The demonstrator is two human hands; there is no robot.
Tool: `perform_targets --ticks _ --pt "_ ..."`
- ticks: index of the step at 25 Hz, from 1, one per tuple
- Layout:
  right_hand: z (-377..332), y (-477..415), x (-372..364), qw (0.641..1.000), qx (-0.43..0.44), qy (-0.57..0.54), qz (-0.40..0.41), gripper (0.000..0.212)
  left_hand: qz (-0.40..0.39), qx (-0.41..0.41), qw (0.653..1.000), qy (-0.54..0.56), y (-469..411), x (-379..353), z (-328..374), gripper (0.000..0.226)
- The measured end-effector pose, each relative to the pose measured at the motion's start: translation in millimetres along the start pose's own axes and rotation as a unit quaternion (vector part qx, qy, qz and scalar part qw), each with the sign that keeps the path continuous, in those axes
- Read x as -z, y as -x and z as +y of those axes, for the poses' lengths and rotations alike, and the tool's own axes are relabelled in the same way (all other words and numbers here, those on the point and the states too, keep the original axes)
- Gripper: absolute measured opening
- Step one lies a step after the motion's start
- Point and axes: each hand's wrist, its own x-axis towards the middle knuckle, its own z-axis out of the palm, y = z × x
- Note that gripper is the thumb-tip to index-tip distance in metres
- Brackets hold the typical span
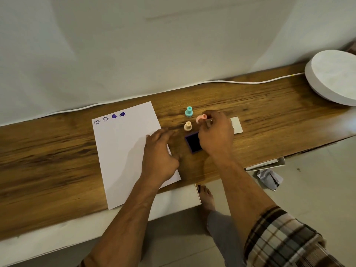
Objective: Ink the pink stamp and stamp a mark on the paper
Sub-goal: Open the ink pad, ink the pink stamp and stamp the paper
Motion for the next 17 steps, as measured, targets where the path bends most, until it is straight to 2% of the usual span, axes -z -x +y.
perform_targets --ticks 2,4,7,12,17 --pt "-6.5 8.2 10.1 0.973 -0.101 -0.206 -0.041 0.014 0.009 0.021 0.993 0.114 -2.4 6.5 10.9 0.07" --pt "-9.1 23.4 17.2 0.931 -0.157 -0.317 -0.096 0.012 0.003 0.016 0.978 0.208 1.1 13.0 23.5 0.062" --pt "-11.2 44.5 22.5 0.918 -0.165 -0.334 -0.135 0.022 -0.006 0.008 0.97 0.243 15.4 18.2 34.6 0.05" --pt "-13.1 71.1 23.1 0.906 -0.171 -0.353 -0.158 0.018 0.0 0.038 0.972 0.231 36.3 25.2 26.8 0.031" --pt "-25.9 79.7 19.2 0.908 -0.15 -0.358 -0.161 0.019 0.02 0.039 0.972 0.229 42.2 37.5 22.2 0.029"
